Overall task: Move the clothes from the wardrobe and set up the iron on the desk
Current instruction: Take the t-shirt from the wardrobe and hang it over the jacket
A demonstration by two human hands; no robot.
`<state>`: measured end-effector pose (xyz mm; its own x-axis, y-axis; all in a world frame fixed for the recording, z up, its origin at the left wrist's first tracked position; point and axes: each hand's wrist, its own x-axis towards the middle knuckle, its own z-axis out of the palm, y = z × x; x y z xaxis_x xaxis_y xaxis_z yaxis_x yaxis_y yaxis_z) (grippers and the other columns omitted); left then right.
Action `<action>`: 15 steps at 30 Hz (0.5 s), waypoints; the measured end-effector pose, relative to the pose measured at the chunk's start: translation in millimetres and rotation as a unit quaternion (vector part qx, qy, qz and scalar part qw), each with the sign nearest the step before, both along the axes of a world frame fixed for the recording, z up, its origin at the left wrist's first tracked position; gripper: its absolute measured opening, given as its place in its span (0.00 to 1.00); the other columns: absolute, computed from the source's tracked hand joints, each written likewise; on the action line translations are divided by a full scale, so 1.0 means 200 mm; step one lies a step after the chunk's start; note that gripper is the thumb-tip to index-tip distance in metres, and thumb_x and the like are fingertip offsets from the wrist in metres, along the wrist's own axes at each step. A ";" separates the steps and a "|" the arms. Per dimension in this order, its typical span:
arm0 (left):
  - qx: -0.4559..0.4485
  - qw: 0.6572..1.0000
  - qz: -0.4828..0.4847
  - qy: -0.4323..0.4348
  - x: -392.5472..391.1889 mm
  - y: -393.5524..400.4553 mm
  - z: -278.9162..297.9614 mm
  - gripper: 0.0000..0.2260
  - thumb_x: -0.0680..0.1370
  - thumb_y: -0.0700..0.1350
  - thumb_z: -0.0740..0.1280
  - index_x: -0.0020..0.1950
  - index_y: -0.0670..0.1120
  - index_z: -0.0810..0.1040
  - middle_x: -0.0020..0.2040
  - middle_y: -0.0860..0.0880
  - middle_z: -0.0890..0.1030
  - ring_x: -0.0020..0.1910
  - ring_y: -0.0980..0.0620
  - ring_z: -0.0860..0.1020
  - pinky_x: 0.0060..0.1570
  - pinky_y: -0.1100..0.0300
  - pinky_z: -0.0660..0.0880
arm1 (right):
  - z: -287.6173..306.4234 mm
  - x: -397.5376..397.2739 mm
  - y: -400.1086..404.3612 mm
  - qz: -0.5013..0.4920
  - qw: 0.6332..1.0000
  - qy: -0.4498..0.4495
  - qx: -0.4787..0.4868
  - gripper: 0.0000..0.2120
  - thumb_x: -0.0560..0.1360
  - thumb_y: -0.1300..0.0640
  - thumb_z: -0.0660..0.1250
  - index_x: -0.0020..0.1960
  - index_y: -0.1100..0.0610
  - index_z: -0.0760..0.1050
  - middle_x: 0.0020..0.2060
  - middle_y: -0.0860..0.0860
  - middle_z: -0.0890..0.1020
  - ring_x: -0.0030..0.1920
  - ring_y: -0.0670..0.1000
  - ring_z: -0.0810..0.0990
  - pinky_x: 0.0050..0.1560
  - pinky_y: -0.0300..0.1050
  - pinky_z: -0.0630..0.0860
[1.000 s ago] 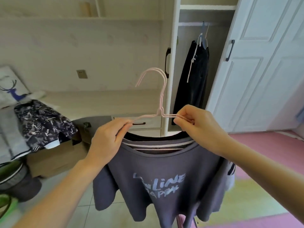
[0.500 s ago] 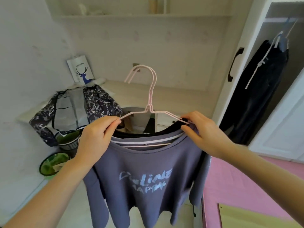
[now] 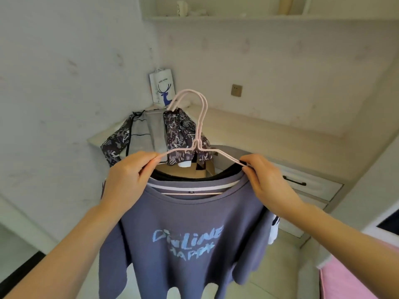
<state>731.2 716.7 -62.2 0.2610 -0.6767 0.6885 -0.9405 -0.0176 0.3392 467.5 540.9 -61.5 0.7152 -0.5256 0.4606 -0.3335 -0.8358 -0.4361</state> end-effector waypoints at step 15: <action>0.026 0.994 0.041 0.098 0.67 -0.15 -0.03 0.10 0.78 0.49 0.64 0.56 0.49 0.81 0.42 0.53 0.78 0.38 0.50 0.76 0.38 0.50 0.75 | -0.08 0.81 -0.23 -0.015 0.999 -0.030 0.005 0.18 0.79 0.49 0.50 0.59 0.57 0.71 0.51 0.52 0.75 0.49 0.55 0.76 0.48 0.51 0.74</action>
<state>865.8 686.1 -67.8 0.4434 -0.6805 0.5834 -0.8506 -0.1142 0.5132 629.0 495.3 -76.7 0.6700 -0.5511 0.4974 -0.3314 -0.8216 -0.4639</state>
